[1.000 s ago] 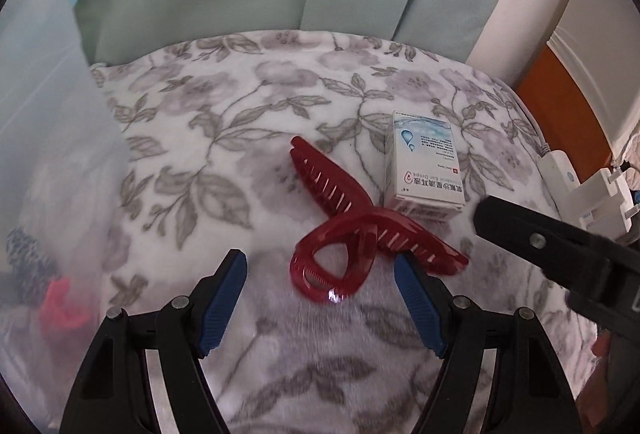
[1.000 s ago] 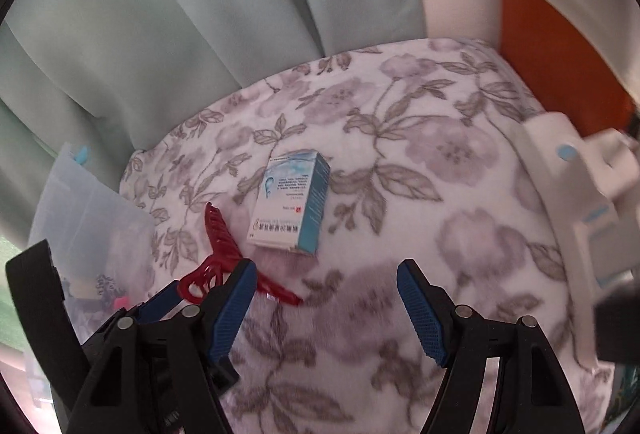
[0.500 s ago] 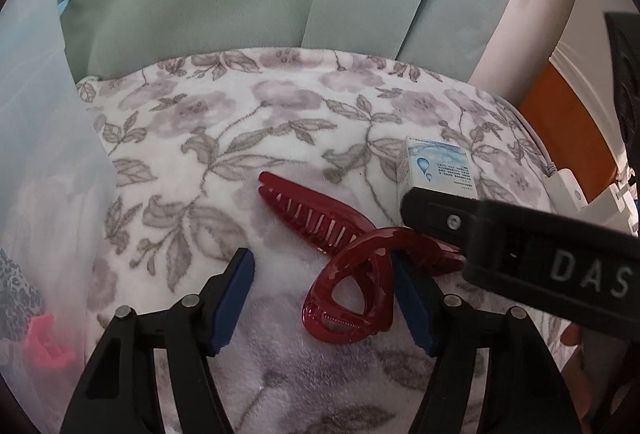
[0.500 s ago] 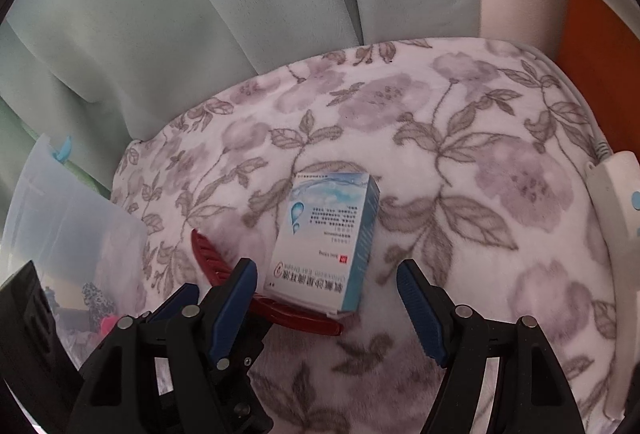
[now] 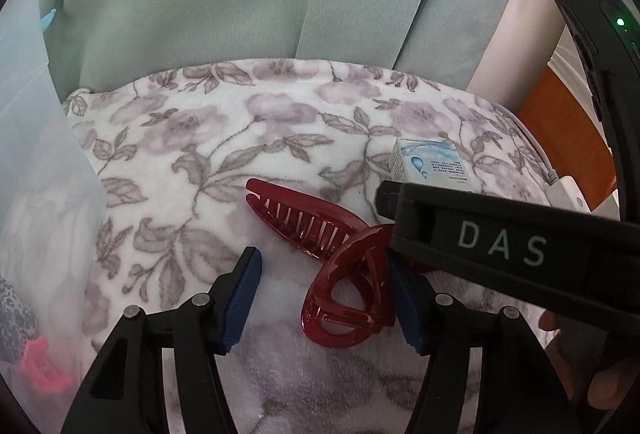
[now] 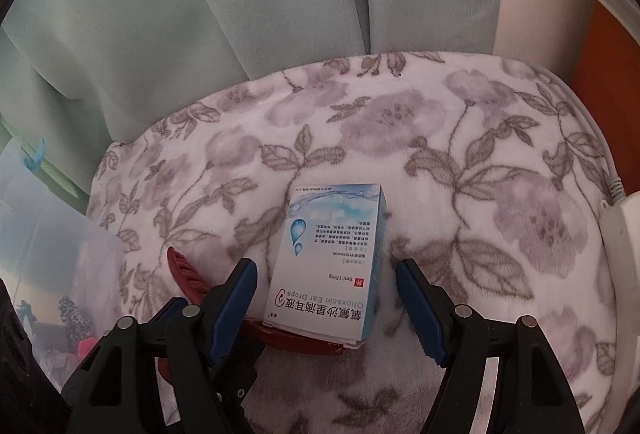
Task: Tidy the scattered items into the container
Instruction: 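Grasp the red claw clip with left tool while right tool grasps white medicine box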
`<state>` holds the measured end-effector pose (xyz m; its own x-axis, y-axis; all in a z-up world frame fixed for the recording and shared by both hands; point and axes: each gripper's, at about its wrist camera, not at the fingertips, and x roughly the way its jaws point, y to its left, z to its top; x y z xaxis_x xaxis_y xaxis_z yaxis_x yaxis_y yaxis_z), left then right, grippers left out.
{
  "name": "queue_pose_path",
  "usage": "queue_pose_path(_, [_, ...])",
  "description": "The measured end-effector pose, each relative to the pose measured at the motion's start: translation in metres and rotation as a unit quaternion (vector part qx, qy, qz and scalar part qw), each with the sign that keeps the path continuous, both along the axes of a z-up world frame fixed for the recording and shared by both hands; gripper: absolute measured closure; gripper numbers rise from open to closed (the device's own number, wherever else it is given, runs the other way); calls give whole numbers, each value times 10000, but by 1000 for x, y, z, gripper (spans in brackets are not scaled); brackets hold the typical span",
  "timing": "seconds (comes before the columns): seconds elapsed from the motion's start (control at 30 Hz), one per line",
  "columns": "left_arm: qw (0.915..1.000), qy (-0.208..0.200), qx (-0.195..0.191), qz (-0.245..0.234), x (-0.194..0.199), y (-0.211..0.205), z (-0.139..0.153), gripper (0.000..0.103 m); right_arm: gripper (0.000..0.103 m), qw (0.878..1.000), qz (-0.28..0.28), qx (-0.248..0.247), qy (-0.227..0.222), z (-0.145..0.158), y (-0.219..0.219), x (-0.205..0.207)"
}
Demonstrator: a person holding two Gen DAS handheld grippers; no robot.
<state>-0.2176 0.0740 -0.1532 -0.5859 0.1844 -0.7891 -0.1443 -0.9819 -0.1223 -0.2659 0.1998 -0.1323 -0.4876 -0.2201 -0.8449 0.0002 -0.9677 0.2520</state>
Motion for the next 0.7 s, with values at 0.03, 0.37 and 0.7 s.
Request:
queue_pose_path(0.03, [10000,-4,18,7,0,0,0,38,36,10000,-26,50,1,0,1,0])
queue_pose_path(0.37, [10000,-64,8,48,2,-2,5,61,50,9996,-232,-100,-93,4,23,9])
queue_pose_path(0.7, [9995,-278,-55,158,19,-5,11,64,51,9982,-489,-137,-303,3,48,50])
